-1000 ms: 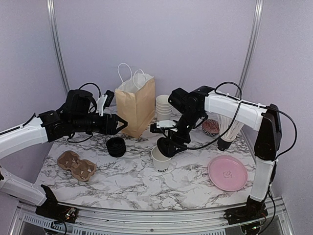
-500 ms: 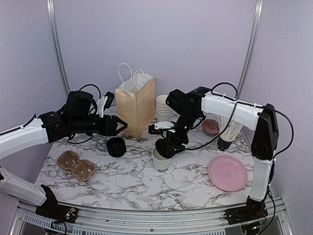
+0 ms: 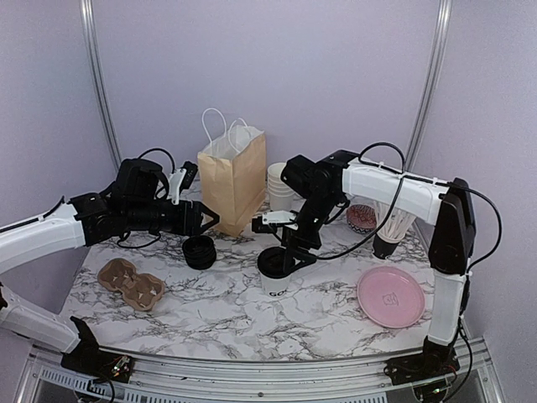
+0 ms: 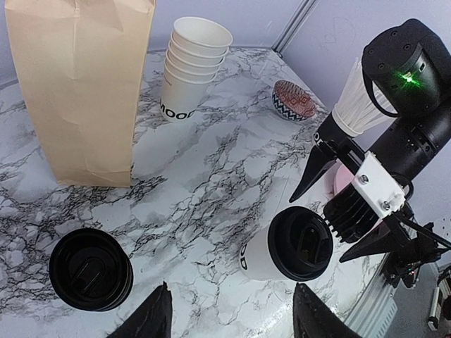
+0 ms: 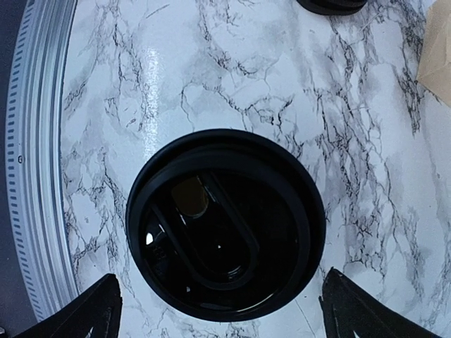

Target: Pack the takeout coffee

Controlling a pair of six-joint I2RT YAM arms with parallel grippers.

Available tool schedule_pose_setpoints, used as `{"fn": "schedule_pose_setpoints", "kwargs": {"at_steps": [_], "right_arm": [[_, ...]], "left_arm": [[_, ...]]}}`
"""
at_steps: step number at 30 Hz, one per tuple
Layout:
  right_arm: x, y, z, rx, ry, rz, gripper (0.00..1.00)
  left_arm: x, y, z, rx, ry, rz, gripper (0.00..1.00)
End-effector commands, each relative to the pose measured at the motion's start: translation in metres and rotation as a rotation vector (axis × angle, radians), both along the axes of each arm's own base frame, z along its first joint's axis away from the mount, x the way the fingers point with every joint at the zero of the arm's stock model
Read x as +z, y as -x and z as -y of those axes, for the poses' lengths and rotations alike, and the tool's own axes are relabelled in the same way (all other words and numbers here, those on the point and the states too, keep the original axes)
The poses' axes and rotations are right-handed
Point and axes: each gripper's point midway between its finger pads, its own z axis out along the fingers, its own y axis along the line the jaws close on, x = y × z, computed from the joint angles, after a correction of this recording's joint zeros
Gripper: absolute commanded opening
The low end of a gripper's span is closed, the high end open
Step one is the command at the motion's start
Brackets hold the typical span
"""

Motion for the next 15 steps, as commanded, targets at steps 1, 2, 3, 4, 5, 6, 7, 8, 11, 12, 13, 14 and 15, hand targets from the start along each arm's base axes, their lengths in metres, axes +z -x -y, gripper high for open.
{"fn": "schedule_pose_setpoints", "kwargs": {"at_steps": [1, 2, 3, 4, 5, 6, 7, 8, 11, 12, 13, 14, 15], "right_arm": [[0.032, -0.002, -0.006, -0.003, -0.047, 0.057, 0.97], [0.038, -0.002, -0.005, -0.007, -0.054, 0.067, 0.97], [0.043, -0.003, -0.004, -0.014, -0.061, 0.077, 0.98], [0.050, -0.003, -0.001, -0.024, -0.072, 0.089, 0.98], [0.056, -0.003, 0.002, -0.035, -0.081, 0.097, 0.98], [0.059, -0.005, 0.006, -0.055, -0.092, 0.103, 0.98], [0.063, -0.011, 0.010, -0.087, -0.110, 0.115, 0.98], [0.066, -0.021, 0.014, -0.140, -0.133, 0.127, 0.97], [0.066, -0.052, 0.032, -0.339, -0.251, 0.032, 0.91], [0.065, -0.055, 0.037, -0.377, -0.305, -0.047, 0.87], [0.062, -0.054, 0.041, -0.401, -0.351, -0.123, 0.84], [0.056, -0.050, 0.045, -0.418, -0.379, -0.192, 0.83], [0.048, -0.046, 0.047, -0.428, -0.393, -0.234, 0.82]], "left_arm": [[-0.010, -0.001, 0.000, 0.016, 0.006, -0.030, 0.59], [-0.012, -0.001, -0.002, 0.034, 0.009, -0.045, 0.58], [-0.015, -0.002, -0.002, 0.051, 0.016, -0.067, 0.58], [-0.018, -0.001, -0.002, 0.067, 0.030, -0.093, 0.57], [-0.021, 0.000, 0.000, 0.075, 0.049, -0.127, 0.56], [-0.026, 0.003, 0.004, 0.073, 0.062, -0.160, 0.56], [-0.031, 0.006, 0.009, 0.069, 0.075, -0.192, 0.55], [-0.035, 0.009, 0.014, 0.066, 0.084, -0.216, 0.55], [-0.045, 0.020, 0.035, 0.022, 0.135, -0.280, 0.55], [-0.047, 0.023, 0.042, 0.011, 0.157, -0.301, 0.55], [-0.048, 0.025, 0.048, 0.002, 0.175, -0.319, 0.55], [-0.048, 0.026, 0.052, 0.000, 0.191, -0.329, 0.55], [-0.049, 0.026, 0.055, 0.004, 0.207, -0.336, 0.56]]}}
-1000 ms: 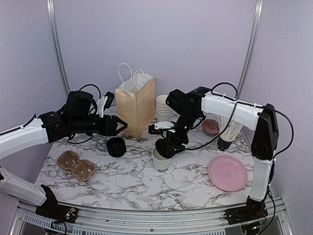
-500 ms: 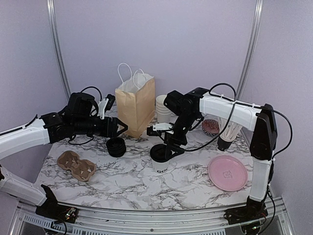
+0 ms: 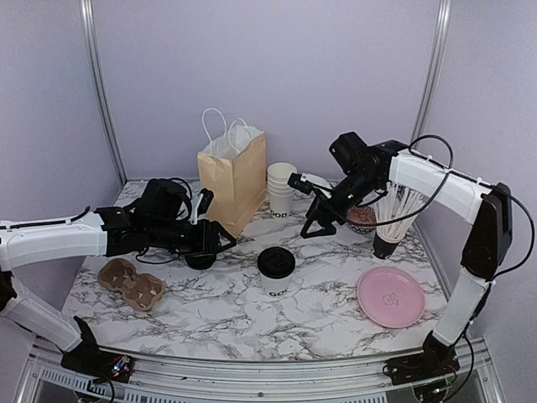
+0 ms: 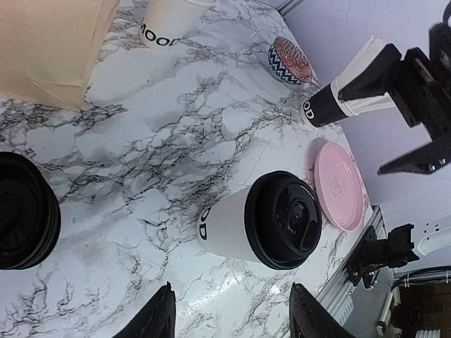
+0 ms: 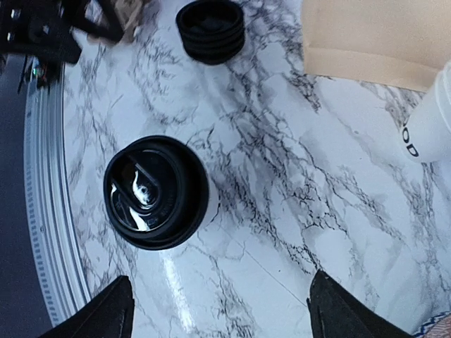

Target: Pack the takeout coffee

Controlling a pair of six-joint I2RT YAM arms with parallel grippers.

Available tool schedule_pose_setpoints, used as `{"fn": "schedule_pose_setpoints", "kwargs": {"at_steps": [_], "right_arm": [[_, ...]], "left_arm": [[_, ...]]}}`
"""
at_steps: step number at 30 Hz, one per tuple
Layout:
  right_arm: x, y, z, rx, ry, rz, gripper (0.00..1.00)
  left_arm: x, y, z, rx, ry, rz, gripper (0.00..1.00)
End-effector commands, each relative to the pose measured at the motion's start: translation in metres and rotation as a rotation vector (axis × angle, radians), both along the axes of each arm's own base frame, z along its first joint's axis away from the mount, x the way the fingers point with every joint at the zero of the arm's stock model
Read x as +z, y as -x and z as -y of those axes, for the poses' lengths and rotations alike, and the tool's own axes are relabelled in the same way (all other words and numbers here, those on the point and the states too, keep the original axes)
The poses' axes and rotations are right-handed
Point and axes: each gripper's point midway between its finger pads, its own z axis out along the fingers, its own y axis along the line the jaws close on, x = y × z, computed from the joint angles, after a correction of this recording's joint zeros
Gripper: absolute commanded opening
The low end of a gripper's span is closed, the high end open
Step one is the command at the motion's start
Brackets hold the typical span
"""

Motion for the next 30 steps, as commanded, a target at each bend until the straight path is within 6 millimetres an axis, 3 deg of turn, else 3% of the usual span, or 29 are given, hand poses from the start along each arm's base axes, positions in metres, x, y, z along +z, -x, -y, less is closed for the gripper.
{"fn": "schedule_pose_setpoints", "kwargs": {"at_steps": [1, 7, 17, 22, 30], "right_arm": [[-0.019, 0.001, 0.007, -0.099, -0.195, -0.243, 0.82], [-0.052, 0.022, 0.010, -0.095, -0.210, -0.346, 0.77], [-0.049, 0.024, -0.007, -0.063, -0.262, -0.395, 0.79], [-0.050, 0.022, -0.018, -0.044, -0.268, -0.436, 0.69], [-0.063, 0.016, -0.026, -0.044, -0.264, -0.504, 0.64]], "left_arm": [[0.004, 0.005, 0.026, -0.004, 0.140, -0.067, 0.57], [-0.006, 0.008, 0.047, -0.023, 0.222, -0.119, 0.59], [-0.025, -0.003, 0.067, -0.021, 0.191, -0.139, 0.59], [-0.027, -0.007, 0.073, -0.032, 0.196, -0.130, 0.59], [-0.040, -0.008, 0.084, -0.058, 0.212, -0.157, 0.56]]}}
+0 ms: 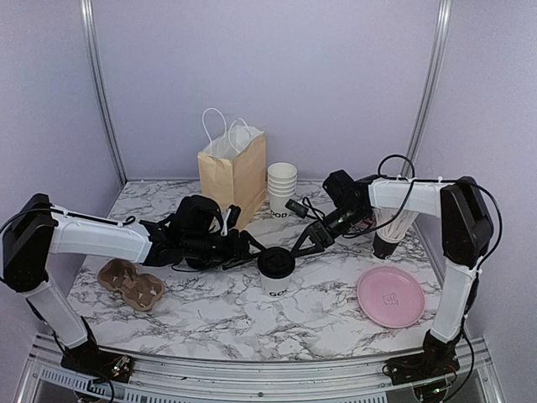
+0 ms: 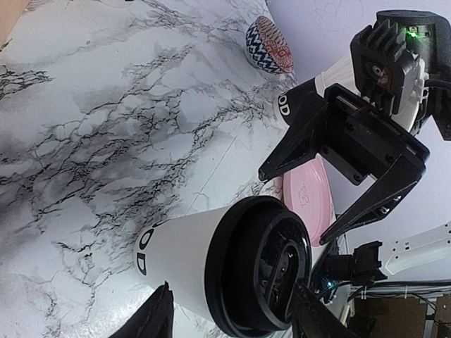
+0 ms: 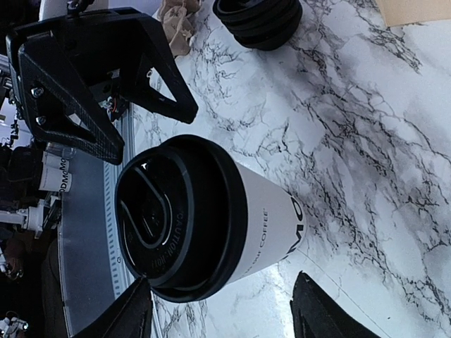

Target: Pack the takeout coffee

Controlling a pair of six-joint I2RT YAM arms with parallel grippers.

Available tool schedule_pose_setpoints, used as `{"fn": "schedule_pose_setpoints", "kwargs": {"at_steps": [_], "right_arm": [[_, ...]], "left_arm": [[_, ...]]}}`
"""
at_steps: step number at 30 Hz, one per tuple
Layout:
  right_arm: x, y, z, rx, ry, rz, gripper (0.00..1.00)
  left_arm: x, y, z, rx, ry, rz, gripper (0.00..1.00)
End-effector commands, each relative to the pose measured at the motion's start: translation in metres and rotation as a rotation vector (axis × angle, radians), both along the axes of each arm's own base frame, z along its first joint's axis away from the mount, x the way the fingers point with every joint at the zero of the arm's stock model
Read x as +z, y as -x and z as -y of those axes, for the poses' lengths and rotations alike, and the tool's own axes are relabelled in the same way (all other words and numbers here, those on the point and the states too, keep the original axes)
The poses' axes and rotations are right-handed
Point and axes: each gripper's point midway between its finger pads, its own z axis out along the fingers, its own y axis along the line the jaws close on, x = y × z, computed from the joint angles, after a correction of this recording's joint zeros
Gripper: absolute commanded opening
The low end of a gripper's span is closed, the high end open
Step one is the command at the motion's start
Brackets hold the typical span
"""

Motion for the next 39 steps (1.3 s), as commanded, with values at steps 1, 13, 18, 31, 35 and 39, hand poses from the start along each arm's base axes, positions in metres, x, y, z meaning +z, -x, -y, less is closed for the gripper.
{"fn": "schedule_pose_setpoints", "kwargs": {"at_steps": [1, 13, 18, 31, 35, 39], "right_arm": [[0.003, -0.002, -0.010, 0.014, -0.025, -0.034, 0.61], [-0.044, -0.003, -0.008, -0.006, 0.071, -0.116, 0.44], [-0.075, -0.010, 0.000, -0.053, 0.178, -0.125, 0.38], [-0.052, -0.017, -0.005, -0.026, 0.153, -0.058, 0.35], [-0.013, -0.012, -0.013, 0.015, 0.051, -0.022, 0.43], [0.013, -0.013, -0.012, 0.019, 0.022, 0.041, 0.53]], "left_arm": [[0.003, -0.002, 0.013, -0.029, 0.039, 0.006, 0.55], [-0.057, 0.008, -0.002, -0.009, -0.065, -0.092, 0.39], [-0.093, 0.007, -0.020, 0.056, -0.126, -0.168, 0.34], [-0.051, 0.010, -0.005, 0.004, -0.053, -0.093, 0.40], [-0.015, 0.011, 0.000, -0.003, -0.004, -0.010, 0.48], [0.014, 0.010, -0.001, 0.012, 0.037, 0.043, 0.52]]}}
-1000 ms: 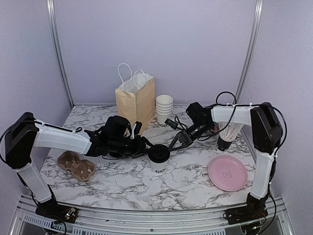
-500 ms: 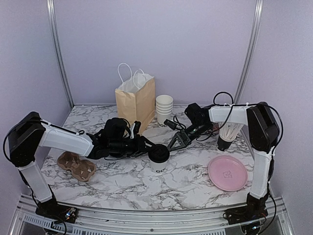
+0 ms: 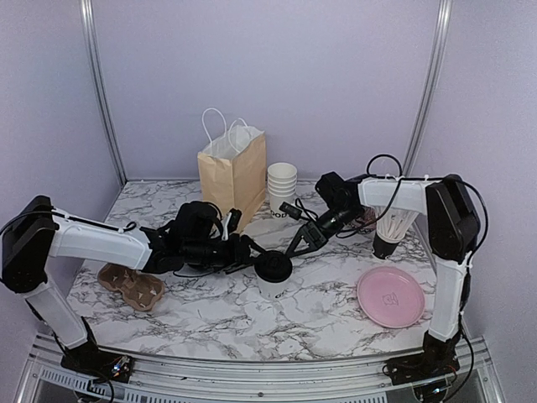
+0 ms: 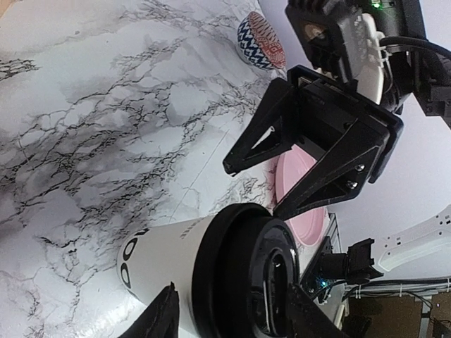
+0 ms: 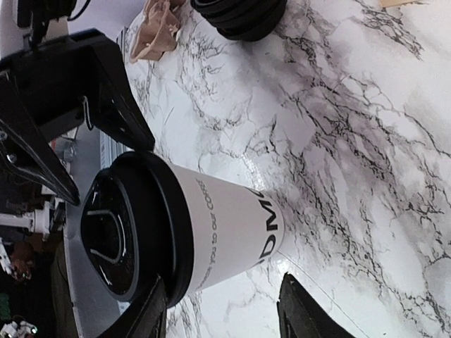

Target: Pack the takeout coffee

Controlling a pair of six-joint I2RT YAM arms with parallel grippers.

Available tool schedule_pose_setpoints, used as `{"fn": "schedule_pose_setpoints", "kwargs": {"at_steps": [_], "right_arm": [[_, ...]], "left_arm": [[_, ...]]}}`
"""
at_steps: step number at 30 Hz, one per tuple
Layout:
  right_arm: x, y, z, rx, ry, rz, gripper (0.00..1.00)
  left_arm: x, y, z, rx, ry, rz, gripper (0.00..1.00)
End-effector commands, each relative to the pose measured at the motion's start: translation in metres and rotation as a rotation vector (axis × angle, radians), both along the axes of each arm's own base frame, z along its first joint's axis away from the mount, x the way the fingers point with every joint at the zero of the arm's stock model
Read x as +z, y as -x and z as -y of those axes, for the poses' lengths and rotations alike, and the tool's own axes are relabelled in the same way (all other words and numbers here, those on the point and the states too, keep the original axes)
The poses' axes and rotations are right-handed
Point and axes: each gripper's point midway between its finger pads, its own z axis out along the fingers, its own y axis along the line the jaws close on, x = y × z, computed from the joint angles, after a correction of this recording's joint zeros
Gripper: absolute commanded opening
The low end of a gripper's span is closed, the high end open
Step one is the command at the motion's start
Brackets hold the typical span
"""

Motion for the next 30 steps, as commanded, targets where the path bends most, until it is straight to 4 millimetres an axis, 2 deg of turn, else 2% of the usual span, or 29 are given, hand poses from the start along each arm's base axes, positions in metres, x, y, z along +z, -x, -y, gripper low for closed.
{"fn": "schedule_pose_setpoints", "kwargs": {"at_steps": [1, 3, 6, 9, 14, 20, 30], "right_arm": [[0.036, -0.001, 0.001, 0.023, -0.015, 0.131, 0.56], [0.041, 0.000, 0.003, 0.020, -0.011, 0.149, 0.60], [0.043, 0.004, 0.007, 0.016, -0.006, 0.161, 0.63], [0.042, 0.010, 0.011, 0.016, 0.002, 0.164, 0.64], [0.035, 0.019, 0.016, 0.016, 0.011, 0.151, 0.61], [0.023, 0.025, 0.014, 0.029, 0.008, 0.114, 0.49], [0.013, 0.029, 0.001, 0.065, 0.012, 0.089, 0.47]], "left_arm": [[0.027, 0.003, -0.008, 0.016, 0.008, 0.059, 0.53], [0.032, 0.001, -0.011, 0.037, 0.009, 0.073, 0.54], [0.027, -0.001, -0.019, 0.071, -0.024, 0.073, 0.54], [0.006, -0.003, -0.031, 0.107, -0.127, 0.035, 0.53], [-0.006, 0.001, -0.038, 0.135, -0.143, -0.010, 0.43], [-0.005, 0.008, -0.036, 0.121, -0.092, -0.038, 0.38], [0.006, 0.013, -0.024, 0.085, -0.029, -0.045, 0.35]]}}
